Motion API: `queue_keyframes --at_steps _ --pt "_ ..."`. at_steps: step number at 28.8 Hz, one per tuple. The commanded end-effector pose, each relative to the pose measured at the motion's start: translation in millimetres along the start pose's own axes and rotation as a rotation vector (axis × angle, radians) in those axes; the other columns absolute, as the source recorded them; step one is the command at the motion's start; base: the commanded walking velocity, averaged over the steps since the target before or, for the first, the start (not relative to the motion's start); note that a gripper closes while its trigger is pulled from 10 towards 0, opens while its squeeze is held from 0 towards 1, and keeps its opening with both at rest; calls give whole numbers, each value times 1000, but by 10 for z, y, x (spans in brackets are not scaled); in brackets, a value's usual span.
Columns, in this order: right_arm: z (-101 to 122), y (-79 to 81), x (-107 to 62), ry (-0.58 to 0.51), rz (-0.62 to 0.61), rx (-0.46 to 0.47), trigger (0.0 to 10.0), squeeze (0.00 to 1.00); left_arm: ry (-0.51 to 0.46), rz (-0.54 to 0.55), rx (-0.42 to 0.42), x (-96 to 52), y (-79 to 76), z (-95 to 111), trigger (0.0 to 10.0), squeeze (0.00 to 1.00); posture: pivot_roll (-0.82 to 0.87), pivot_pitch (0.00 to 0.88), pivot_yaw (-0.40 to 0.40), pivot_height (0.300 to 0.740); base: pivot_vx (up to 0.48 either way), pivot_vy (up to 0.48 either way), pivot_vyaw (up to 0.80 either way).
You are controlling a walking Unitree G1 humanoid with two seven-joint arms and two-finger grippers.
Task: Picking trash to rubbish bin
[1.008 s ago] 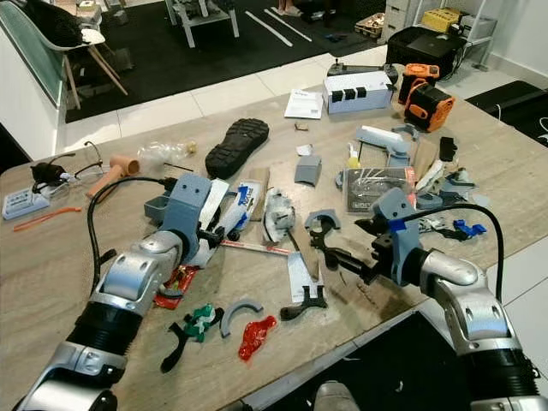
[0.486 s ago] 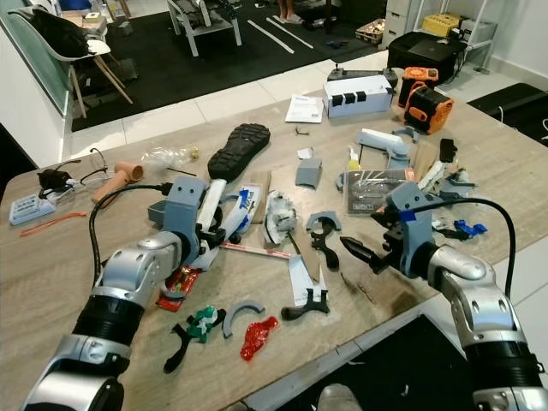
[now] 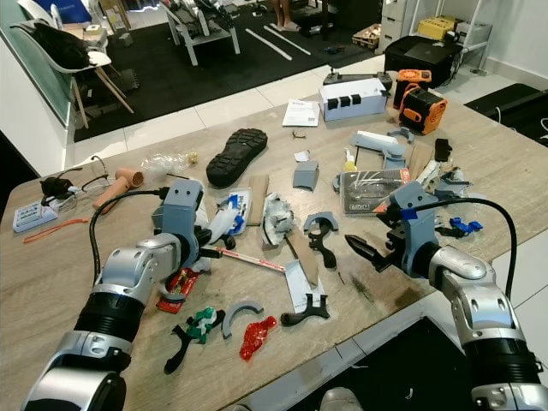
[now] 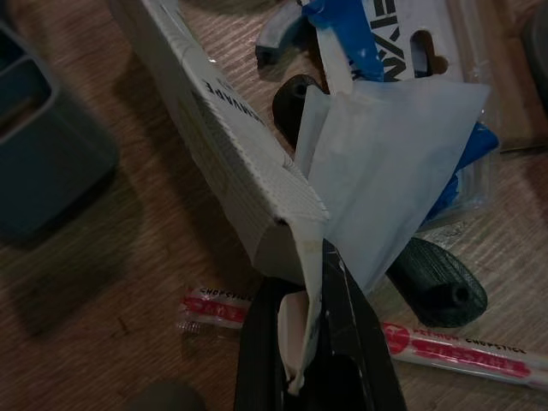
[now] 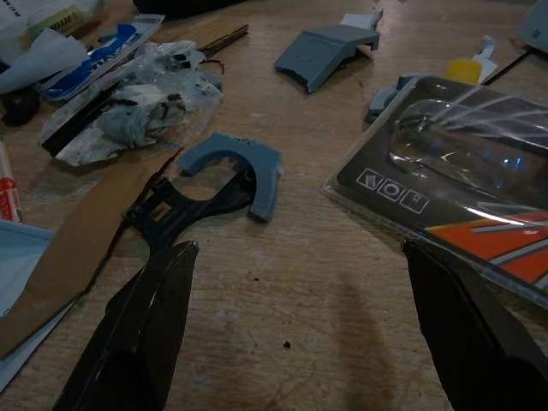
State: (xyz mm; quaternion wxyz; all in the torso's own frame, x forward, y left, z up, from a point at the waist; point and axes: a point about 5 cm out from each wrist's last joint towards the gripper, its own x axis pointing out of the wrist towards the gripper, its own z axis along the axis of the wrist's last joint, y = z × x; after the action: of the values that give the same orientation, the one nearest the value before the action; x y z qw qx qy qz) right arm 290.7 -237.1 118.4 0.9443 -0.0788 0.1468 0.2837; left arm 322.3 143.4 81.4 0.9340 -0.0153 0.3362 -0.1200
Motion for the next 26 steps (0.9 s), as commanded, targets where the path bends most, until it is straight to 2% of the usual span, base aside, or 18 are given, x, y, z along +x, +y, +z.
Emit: queue_keyframes --at_steps 1,4,5,6,7,10,11,12,13,16,17,18,19,20,22,24,26 --pt "55 -34 2 -31 -16 2 10000 0 72 -16 -24 27 27 -174 0 0 -113 0 76 740 0 0 0" --pt "74 -40 -2 -44 -19 6 10000 0 32 -55 -3 8 19 -127 0 0 -116 0 73 740 0 0 0" --pt "91 -52 -5 -53 -21 10 10000 0 -11 -80 10 -9 20 -73 431 0 -114 0 64 740 0 0 0" --pt "91 -52 -5 -53 -21 10 10000 0 -11 -80 10 -9 20 -73 431 0 -114 0 64 740 0 0 0" --pt "108 -65 -7 -58 -23 6 10000 0 -84 -121 23 -50 23 24 1843 0 -115 0 63 740 0 0 0" --pt "108 -65 -7 -58 -23 6 10000 0 -84 -121 23 -50 23 24 1843 0 -115 0 63 740 0 0 0" --pt "131 -87 -10 -64 -33 4 10000 0 -182 -152 25 -113 40 162 4902 0 -115 0 60 740 0 0 0" --pt "131 -87 -10 -64 -33 4 10000 0 -182 -152 25 -113 40 162 4902 0 -115 0 60 740 0 0 0" --pt "160 -105 -15 -77 -41 5 10000 0 -280 -181 52 -194 50 293 10000 0 -118 0 62 740 0 0 0" --pt "160 -105 -15 -77 -41 5 10000 0 -280 -181 52 -194 50 293 10000 0 -118 0 62 740 0 0 0" --pt "189 -116 -19 -90 -48 6 10000 0 -376 -219 46 -289 51 426 10000 0 -121 0 63 740 0 0 0" --pt "189 -116 -19 -90 -48 6 10000 0 -376 -219 46 -289 51 426 10000 0 -121 0 63 740 0 0 0" --pt "226 -119 -18 -109 -56 10 10000 0 -484 -285 12 -412 22 573 10000 0 -120 0 63 740 0 0 0" --pt "226 -119 -18 -109 -56 10 10000 0 -484 -285 12 -412 22 573 10000 0 -120 0 63 740 0 0 0" --pt "302 -132 -14 -149 -77 12 10000 0 -622 -419 -10 -614 -64 736 10000 0 -119 0 59 740 0 0 0" --pt "365 -149 -17 -190 -93 29 10000 0 -663 -513 25 -718 -145 764 10000 0 -116 0 57 740 0 0 0" --pt "427 -154 -21 -237 -92 51 10000 0 -681 -605 113 -806 -235 734 10000 0 -116 0 56 740 0 0 0"
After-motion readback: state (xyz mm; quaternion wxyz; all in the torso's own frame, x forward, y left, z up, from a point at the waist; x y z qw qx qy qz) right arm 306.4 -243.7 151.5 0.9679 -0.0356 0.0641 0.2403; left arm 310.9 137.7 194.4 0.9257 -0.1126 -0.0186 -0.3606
